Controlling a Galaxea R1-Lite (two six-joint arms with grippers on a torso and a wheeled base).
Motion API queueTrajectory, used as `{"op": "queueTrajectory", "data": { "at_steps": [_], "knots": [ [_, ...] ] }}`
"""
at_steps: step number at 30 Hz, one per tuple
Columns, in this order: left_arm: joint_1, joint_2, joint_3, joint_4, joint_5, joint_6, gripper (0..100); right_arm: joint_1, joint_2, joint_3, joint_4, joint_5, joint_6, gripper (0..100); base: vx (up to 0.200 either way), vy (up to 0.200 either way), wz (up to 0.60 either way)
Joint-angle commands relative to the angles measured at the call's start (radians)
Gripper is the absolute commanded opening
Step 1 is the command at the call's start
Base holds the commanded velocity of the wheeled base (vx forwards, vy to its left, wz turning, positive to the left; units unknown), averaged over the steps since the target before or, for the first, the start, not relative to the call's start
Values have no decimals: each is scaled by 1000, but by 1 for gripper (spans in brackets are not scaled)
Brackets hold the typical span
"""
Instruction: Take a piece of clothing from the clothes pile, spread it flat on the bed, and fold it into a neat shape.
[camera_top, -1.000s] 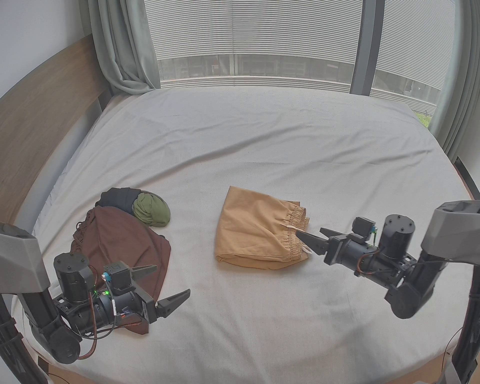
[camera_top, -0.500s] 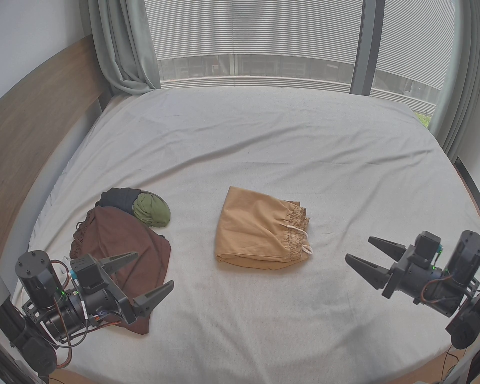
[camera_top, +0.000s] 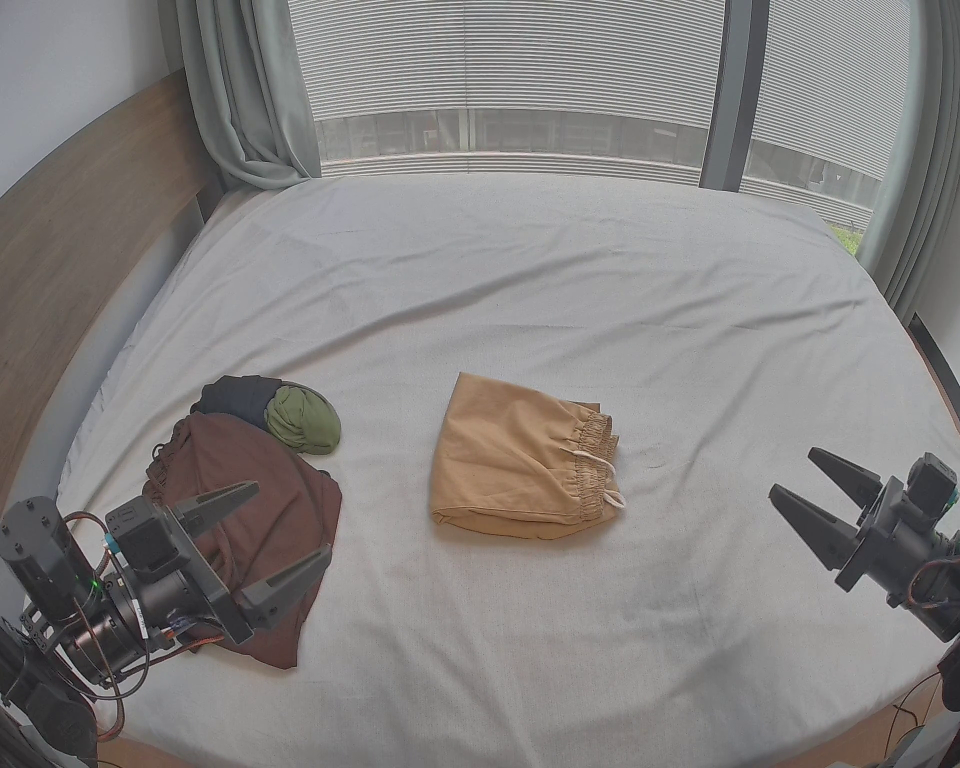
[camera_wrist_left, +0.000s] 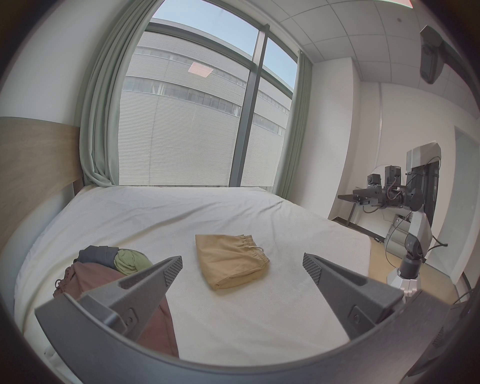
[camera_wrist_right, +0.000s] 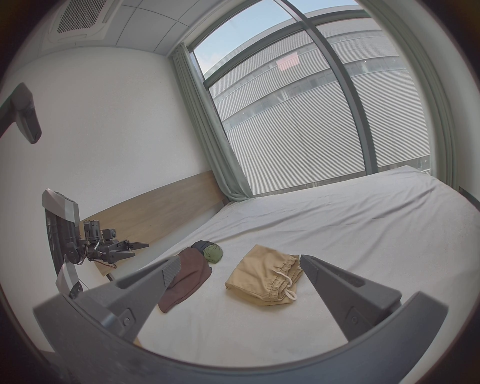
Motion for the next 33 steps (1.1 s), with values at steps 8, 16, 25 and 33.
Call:
{"op": "queueTrajectory", "data": {
  "at_steps": [8, 16, 25, 33],
  "knots": [
    [-14, -347, 17, 234, -19, -54, 100, -192, -384, 18, 240, -2, 0, 100, 0, 0, 0],
    [40, -641, 17, 530, -1, -60, 100, -282, -806, 17, 614, 0, -5, 100, 0, 0, 0],
    [150, -1060, 17, 959, -2, -61, 100, -370, -1216, -17, 1072, 32, -5, 100, 0, 0, 0],
    [201, -1279, 17, 1119, -2, -63, 100, -296, -1409, 18, 1306, 121, -9, 100, 0, 0, 0]
  ]
}}
